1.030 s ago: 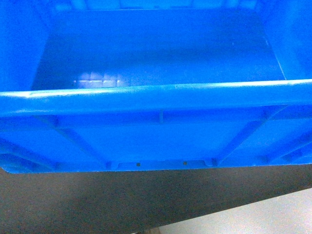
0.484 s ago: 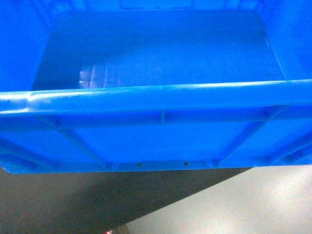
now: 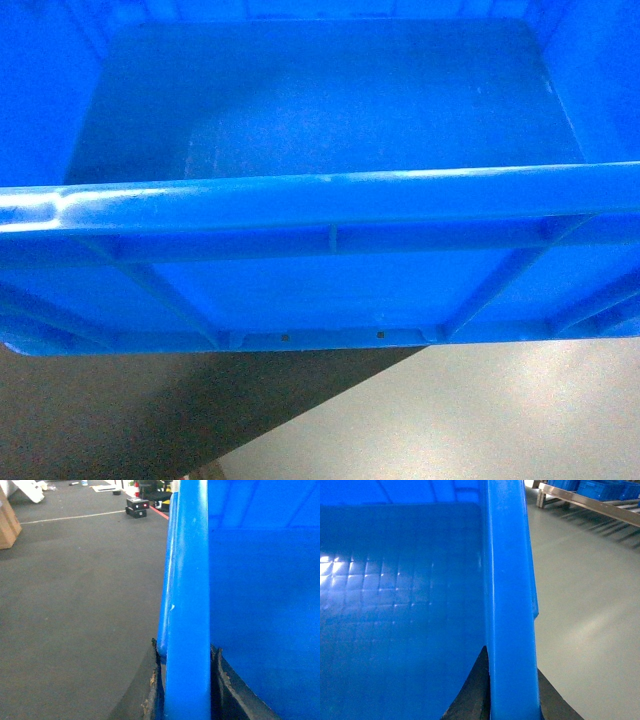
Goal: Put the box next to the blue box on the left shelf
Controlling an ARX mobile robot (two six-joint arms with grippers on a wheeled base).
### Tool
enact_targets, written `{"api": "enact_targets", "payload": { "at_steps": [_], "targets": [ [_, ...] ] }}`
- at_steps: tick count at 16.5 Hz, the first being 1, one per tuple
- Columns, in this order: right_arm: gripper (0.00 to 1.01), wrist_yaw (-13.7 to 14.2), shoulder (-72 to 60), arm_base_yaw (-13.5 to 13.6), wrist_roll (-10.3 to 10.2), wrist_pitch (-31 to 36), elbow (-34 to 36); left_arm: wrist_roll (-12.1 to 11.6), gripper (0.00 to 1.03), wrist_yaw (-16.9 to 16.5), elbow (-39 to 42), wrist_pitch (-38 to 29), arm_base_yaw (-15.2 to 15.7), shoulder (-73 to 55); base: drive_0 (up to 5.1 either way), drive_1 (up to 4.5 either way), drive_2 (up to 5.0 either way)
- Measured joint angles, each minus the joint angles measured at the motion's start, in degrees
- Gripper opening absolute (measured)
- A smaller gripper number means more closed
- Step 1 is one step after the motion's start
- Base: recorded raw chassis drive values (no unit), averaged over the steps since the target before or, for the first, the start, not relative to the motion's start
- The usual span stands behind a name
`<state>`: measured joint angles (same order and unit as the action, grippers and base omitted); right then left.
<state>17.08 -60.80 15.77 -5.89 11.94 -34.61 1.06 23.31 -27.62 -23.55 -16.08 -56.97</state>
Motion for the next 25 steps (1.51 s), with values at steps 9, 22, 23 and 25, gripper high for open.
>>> {"api": "enact_targets", "payload": {
  "at_steps": [9,22,23,25],
  "targets": [
    [0.08,0.02,0.00,0.00,0.02,-0.04,0.00,-0.02,0.17,-0.07,0.00,0.00,0.00,0.00,-1.6,-1.56,-1.6],
    [0.08,0.04,0.00,0.00,0.13,-0.02,0.00,-0.02,0.17,-0.07,0.00,0.00,0.00,0.00,-1.6,-1.58,-1.6],
    [0.08,0.02,0.00,0.00,0.13,-0.02,0.00,-0.02,0.17,-0.04,0.00,0.00,0.00,0.00,-1.6,-1.60,-1.6],
    [0.08,0.04,0.00,0.00,0.15,0.02,0.00,-0.02,0.17,-0.07,0.00,0.00,0.00,0.00,-1.6,-1.60,-1.6]
  ]
}}
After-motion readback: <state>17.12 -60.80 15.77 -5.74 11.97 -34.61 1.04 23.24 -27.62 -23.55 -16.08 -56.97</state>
